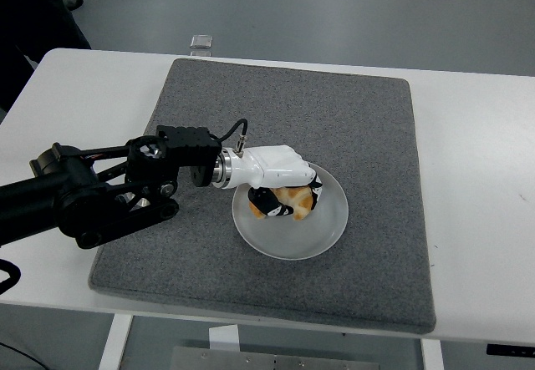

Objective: Place the bread on the plate

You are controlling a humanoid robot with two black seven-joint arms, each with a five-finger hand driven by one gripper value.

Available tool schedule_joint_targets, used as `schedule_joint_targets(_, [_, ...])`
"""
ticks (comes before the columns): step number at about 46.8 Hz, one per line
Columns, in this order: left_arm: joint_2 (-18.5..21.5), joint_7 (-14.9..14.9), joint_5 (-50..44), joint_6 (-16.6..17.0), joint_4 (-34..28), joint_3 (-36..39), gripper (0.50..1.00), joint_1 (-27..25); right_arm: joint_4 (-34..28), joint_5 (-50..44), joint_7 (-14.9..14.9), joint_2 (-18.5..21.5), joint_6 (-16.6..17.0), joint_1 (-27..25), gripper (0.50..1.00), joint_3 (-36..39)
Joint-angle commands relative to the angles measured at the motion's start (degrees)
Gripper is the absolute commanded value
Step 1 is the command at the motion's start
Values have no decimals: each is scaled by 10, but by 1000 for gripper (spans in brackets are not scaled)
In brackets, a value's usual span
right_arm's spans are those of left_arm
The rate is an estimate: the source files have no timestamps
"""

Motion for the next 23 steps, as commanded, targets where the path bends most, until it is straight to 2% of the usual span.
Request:
schedule_joint_targets(1, [0,0,-5,1,-2,-2,500,0,0,0,0,0,0,0,952,0])
schedule_joint_targets(5, [0,0,-5,2,-2,-3,500,1,0,0,0,0,0,0,952,0])
schedule_joint_targets(13, [1,0,-5,1,-5,-2,715,6,0,0,0,0,0,0,954,0])
schedule_joint_targets(16, [1,1,-6,1,-5,-2,750,6,0,0,0,0,0,0,952,0])
schedule_joint_targets(23, [2,1,-6,1,-5,-5,893,6,0,0,0,0,0,0,952,1])
